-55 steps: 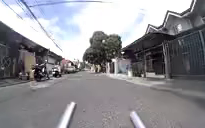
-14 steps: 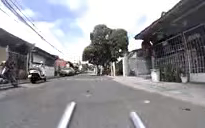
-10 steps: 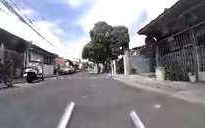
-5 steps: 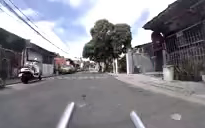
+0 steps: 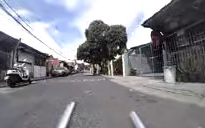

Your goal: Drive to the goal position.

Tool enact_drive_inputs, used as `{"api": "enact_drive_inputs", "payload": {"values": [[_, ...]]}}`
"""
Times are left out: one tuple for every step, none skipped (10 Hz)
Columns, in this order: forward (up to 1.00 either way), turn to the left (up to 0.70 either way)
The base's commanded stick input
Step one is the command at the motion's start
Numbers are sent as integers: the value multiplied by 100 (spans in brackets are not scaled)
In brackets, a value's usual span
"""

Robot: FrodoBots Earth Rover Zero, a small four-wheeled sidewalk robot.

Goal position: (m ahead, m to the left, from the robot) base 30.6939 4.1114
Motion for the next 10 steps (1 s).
{"api": "enact_drive_inputs", "payload": {"values": [[100, 0], [100, 0], [100, 0], [100, 0], [100, 0], [100, 0], [100, 0], [100, 0], [100, 0], [100, 0]]}}
